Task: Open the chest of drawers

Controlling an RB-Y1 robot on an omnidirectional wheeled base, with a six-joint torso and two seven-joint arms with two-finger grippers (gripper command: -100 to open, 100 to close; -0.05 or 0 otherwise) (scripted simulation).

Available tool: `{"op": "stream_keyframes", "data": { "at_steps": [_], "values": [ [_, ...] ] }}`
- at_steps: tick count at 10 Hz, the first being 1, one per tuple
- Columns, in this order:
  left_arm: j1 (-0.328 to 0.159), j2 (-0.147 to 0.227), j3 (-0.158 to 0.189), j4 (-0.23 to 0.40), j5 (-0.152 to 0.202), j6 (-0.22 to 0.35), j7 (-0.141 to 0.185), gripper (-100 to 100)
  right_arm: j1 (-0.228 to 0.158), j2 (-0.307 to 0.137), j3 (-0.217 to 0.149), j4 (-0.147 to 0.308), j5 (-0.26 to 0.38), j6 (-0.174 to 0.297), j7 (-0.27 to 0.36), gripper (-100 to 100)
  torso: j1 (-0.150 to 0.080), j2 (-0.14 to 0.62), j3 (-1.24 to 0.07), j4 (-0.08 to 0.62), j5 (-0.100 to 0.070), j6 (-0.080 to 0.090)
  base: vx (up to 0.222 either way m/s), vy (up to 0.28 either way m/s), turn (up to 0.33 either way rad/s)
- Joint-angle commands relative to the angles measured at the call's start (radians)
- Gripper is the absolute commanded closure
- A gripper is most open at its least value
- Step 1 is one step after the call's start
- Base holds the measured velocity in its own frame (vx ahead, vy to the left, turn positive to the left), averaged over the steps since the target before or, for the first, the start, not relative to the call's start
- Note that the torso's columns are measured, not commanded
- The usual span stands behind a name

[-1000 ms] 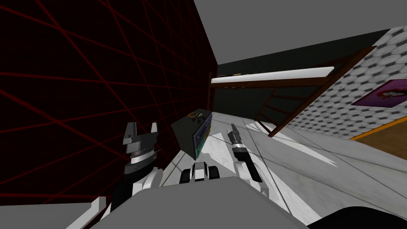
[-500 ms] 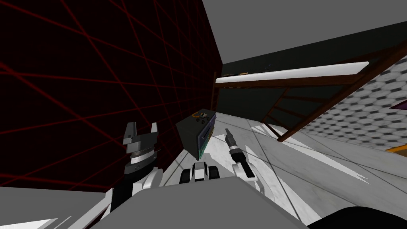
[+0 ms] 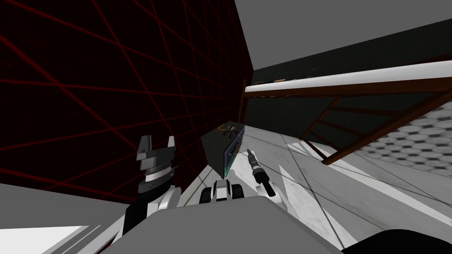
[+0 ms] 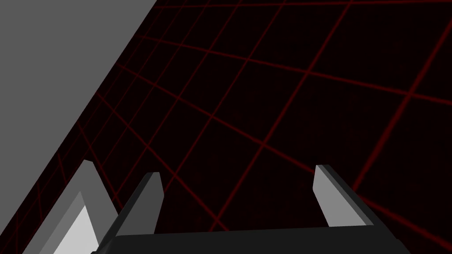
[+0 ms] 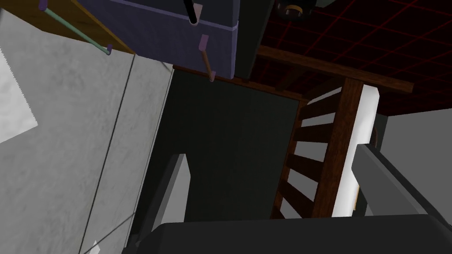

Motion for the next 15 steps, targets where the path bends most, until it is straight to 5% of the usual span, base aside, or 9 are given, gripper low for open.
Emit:
{"op": "stream_keyframes", "data": {
  "at_steps": [1, 5, 6, 8, 13, 15],
  "values": [
    [0.000, 0.000, 0.000, 0.000, 0.000, 0.000, 0.000, 0, -0.009, 0.000, 0.021, 0.050, 0.058, 0.070, 0.002, -100, -0.001, 0.001, 0.000, 0.000, 0.000, 0.000, 0.031, 0.039, 0.153],
    [0.000, 0.000, 0.000, 0.000, 0.000, 0.000, 0.000, 0, -0.014, 0.001, 0.038, 0.098, 0.107, 0.150, 0.002, -100, 0.002, -0.001, -0.001, 0.000, 0.001, 0.000, 0.029, 0.043, 0.080],
    [0.000, 0.000, 0.000, 0.000, 0.000, 0.000, 0.000, 0, -0.019, 0.001, 0.056, 0.148, 0.157, 0.191, 0.002, -100, 0.000, 0.001, 0.000, 0.000, 0.000, 0.000, 0.027, 0.044, 0.140],
    [0.000, 0.000, 0.000, 0.000, 0.000, 0.000, 0.000, 0, -0.019, 0.001, 0.056, 0.148, 0.157, 0.211, 0.002, -100, 0.002, -0.001, 0.000, 0.000, 0.000, 0.000, 0.023, 0.033, 0.055],
    [0.000, 0.000, 0.000, 0.000, 0.000, 0.000, 0.000, 0, -0.036, 0.004, 0.111, 0.297, 0.289, 0.376, 0.003, -100, 0.001, -0.001, -0.001, 0.000, 0.000, 0.000, 0.043, 0.048, 0.138],
    [0.000, 0.000, 0.000, 0.000, 0.000, 0.000, 0.000, 0, -0.036, 0.004, 0.111, 0.309, 0.311, 0.402, 0.003, -100, 0.002, 0.000, 0.000, 0.000, 0.001, 0.000, 0.031, 0.043, 0.034]
  ]
}}
